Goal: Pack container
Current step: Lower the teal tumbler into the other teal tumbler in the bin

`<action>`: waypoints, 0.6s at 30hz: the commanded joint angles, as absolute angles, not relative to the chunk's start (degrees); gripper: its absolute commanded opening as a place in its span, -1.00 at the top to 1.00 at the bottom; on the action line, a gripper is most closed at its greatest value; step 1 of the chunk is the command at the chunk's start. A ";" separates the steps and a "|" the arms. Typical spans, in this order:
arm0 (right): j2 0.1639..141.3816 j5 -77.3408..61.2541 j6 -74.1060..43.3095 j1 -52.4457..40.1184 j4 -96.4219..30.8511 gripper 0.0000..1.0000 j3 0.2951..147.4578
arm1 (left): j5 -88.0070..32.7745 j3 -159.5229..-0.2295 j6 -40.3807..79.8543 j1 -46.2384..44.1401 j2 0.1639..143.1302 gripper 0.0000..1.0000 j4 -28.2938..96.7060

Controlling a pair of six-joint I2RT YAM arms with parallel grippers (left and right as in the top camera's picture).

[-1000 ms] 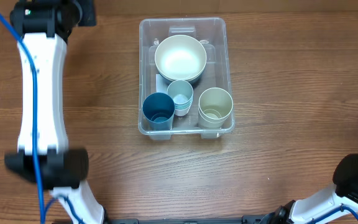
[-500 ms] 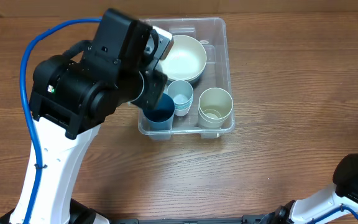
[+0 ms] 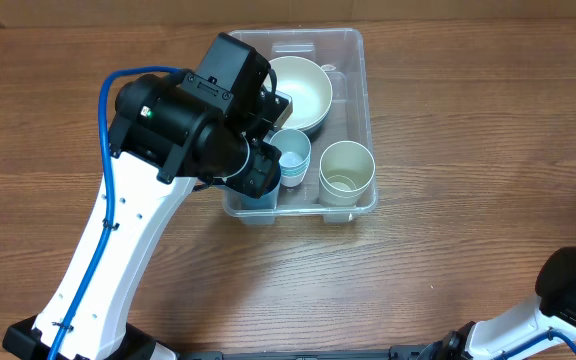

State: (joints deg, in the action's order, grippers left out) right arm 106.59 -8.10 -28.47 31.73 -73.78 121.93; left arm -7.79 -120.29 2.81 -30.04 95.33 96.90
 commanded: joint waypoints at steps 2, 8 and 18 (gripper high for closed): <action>106.78 -7.53 -28.56 31.57 -73.60 -1.00 122.48 | -8.80 -120.09 1.63 -30.57 95.35 0.92 96.73; 106.78 -7.53 -28.53 31.57 -73.60 -1.00 122.48 | -8.82 -120.09 1.23 -30.57 95.92 0.92 95.26; 106.78 -7.53 -28.56 31.57 -73.60 -1.00 122.48 | -8.82 -120.09 0.58 -30.57 99.98 -0.15 94.61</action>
